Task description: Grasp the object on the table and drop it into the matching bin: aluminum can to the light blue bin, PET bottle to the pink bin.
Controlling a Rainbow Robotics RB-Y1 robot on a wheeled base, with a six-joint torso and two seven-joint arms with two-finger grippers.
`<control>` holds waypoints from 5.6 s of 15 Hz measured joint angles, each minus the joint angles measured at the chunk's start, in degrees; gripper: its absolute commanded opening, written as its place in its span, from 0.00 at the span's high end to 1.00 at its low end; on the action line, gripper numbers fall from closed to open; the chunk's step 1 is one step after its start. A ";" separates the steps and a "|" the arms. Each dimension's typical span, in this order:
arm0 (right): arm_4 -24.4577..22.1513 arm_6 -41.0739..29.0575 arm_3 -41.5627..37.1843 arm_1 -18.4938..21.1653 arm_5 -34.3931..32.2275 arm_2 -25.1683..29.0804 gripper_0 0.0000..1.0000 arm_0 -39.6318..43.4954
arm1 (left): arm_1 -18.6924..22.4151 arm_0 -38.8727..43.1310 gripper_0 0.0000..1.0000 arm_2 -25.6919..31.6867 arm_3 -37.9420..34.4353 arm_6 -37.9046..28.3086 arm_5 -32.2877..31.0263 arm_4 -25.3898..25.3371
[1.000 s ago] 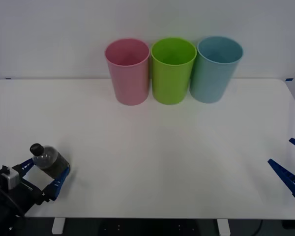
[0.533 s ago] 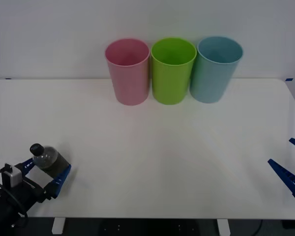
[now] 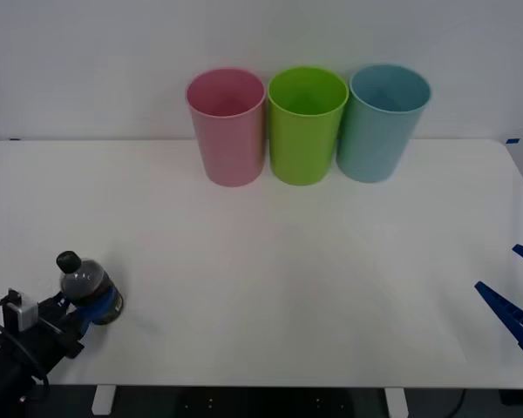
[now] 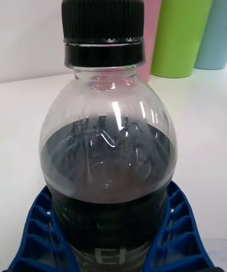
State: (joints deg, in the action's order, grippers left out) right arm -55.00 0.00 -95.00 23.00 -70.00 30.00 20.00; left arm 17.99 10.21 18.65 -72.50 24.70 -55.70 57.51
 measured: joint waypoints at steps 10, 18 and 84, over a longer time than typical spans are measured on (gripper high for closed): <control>0.00 0.00 0.00 0.00 0.00 0.00 0.00 0.00 | 0.11 2.93 1.00 2.86 -5.92 -3.14 0.25 -2.74; 0.00 0.00 0.00 0.00 0.00 0.00 0.00 0.00 | 0.11 5.40 1.00 2.83 -22.71 -20.90 12.86 -3.27; 0.00 0.00 0.00 0.00 0.00 0.00 0.00 0.00 | -4.39 -59.07 0.00 -6.68 18.36 -39.35 19.58 25.91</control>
State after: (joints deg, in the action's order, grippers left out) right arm -55.00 0.00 -95.00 23.00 -70.00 30.00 20.00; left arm 13.59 -48.86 11.97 -54.14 -14.65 -36.12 83.42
